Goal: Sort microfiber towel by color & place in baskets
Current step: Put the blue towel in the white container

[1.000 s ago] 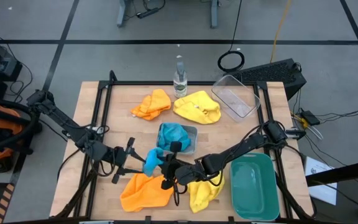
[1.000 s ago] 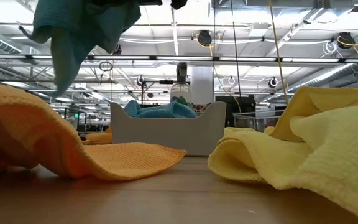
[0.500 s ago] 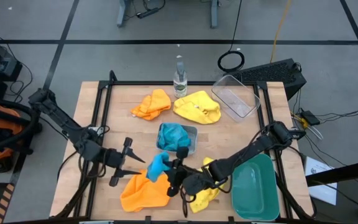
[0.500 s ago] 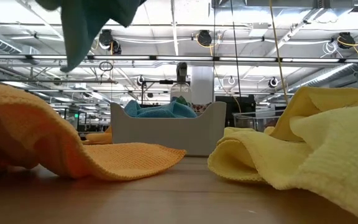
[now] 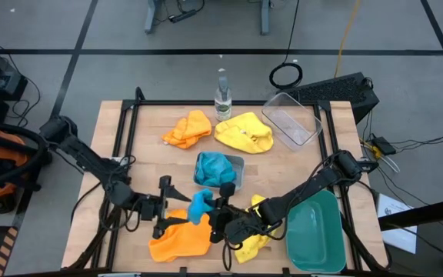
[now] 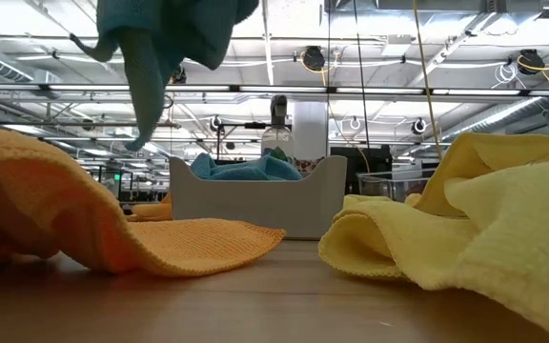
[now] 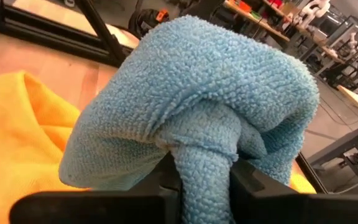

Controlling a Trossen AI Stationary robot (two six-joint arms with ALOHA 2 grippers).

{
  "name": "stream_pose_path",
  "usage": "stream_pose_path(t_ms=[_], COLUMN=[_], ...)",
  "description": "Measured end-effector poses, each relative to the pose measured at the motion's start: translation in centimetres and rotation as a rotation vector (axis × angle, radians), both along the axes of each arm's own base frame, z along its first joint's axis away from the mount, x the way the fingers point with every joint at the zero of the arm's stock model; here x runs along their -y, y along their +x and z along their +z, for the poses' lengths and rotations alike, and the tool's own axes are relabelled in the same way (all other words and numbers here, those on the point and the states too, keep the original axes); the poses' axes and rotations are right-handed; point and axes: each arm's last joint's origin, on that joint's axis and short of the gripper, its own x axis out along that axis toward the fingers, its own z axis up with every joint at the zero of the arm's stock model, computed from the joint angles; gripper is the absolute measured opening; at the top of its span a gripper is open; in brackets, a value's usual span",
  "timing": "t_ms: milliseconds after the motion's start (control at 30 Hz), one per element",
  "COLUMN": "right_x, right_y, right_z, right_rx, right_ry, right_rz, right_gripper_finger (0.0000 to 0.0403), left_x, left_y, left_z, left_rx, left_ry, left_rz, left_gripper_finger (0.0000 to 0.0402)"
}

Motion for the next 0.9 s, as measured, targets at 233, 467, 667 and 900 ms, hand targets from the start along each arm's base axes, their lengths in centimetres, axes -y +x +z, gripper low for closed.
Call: stream_pose_path(t_ms=[233, 467, 667, 900], right_x=[0.0, 0.0, -0.4, -0.6], right_y=[0.1, -0.5, -0.9, -0.9], right_z=[0.1, 0.7, 0.6, 0.7], right_rx=[0.016, 0.013, 0.007, 0.019], right_ry=[0.013, 0.038, 0.066, 0.096], right_rz=[-0.003, -0.021, -0.017, -0.003], right_gripper_finger=[0.0051, 0.0051, 0.006, 0.0115], left_x=[0.3, -0.1, 0.3, 0.4], left_y=[2.3, 2.7, 2.4, 2.5], left_z=[-1.6, -2.2, -2.3, -2.3], left_rx=[-0.047, -0.077, -0.086, -0.082], left_ry=[0.095, 0.245, 0.288, 0.292], left_rz=[0.125, 0.336, 0.319, 0.286], left_gripper_finger=[0.0385, 0.0346, 0.0203, 0.0017])
